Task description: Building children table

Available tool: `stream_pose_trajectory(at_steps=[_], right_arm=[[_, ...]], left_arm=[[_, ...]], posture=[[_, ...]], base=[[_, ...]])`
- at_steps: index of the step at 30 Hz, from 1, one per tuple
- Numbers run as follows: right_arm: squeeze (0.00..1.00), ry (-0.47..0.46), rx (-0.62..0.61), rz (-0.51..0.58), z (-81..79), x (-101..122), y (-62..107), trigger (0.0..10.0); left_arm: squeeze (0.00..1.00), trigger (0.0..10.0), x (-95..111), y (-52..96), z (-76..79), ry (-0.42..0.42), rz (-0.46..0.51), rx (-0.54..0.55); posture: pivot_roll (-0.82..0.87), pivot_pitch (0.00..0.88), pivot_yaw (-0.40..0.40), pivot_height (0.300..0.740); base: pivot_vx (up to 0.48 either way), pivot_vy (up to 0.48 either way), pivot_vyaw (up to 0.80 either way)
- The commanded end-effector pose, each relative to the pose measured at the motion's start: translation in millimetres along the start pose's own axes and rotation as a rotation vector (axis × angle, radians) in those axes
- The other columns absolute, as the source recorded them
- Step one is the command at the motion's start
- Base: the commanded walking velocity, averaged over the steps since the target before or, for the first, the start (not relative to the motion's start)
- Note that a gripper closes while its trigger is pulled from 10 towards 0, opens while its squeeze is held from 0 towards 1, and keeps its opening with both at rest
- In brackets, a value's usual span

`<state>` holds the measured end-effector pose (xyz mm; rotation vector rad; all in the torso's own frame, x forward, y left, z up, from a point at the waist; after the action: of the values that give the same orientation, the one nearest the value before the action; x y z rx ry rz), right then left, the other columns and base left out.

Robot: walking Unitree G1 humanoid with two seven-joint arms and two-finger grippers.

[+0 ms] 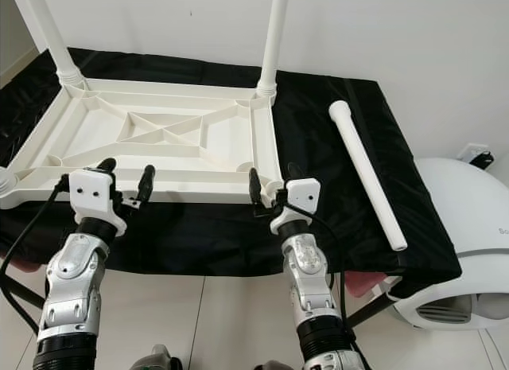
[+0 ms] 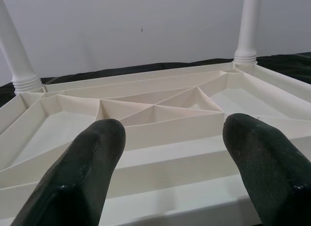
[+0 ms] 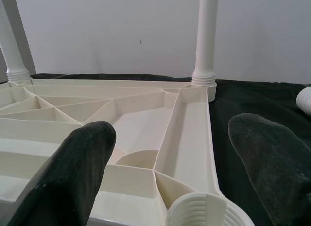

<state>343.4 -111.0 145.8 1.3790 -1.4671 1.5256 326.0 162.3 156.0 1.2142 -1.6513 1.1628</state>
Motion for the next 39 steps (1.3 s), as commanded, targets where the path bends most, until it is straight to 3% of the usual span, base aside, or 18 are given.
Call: stream_pose_trajectory(at_steps=[1,10,18,30,36,39], right_arm=[[0.0,0.011,0.001,-0.005,2.4,2,-1.5,10.0],[0.0,0.029,-0.004,0.003,5.1,4,-5.1,10.0],[0.0,0.039,-0.001,0.036,4.7,14,-15.5,10.0],[0.0,0.034,-0.005,0.038,3.3,10,-21.5,10.0],[0.0,-0.005,0.11,0.044,-8.2,10,-12.0,10.0],[0.0,-0.021,0.244,0.023,-20.0,9,-2.1,10.0]], left_arm=[[0.0,10.0,-7,5.7,-0.8,0.068,-0.06,0.184],[0.0,10.0,-7,3.4,-0.1,0.073,-0.052,0.164],[0.0,10.0,2,-7.3,-1.8,0.053,-0.017,0.145],[0.0,10.0,-2,-7.2,-13.9,0.06,-0.011,0.192],[0.0,10.0,0,6.4,-6.5,0.085,0.039,0.154],[0.0,10.0,7,14.1,5.1,0.088,0.079,0.054]], posture=[[0.06,0.0,-0.055,0.74],[0.06,0.0,-0.054,0.74],[0.05,0.0,-0.05,0.74],[0.07,0.0,-0.043,0.74],[0.06,0.0,-0.037,0.74],[0.06,0.0,-0.032,0.74]], base=[[0.0,0.0,0.0],[0.0,0.0,0.0],[0.0,0.0,0.0],[0.0,0.0,0.0],[0.0,0.0,0.0],[0.0,0.0,0.0]])
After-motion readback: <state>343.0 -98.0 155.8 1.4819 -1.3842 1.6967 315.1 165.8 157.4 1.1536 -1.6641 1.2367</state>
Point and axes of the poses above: a point about 5 cm out from each wrist's last joint towards the gripper, its own y axis pointing back from the gripper into the wrist, its own x axis along the axis of the wrist's last joint, z = x × y, the point moved 5 cm from there along -y, pointing out of the wrist towards the gripper, and after that the axes turned 9 degrees about -y, right-handed, at the moved point
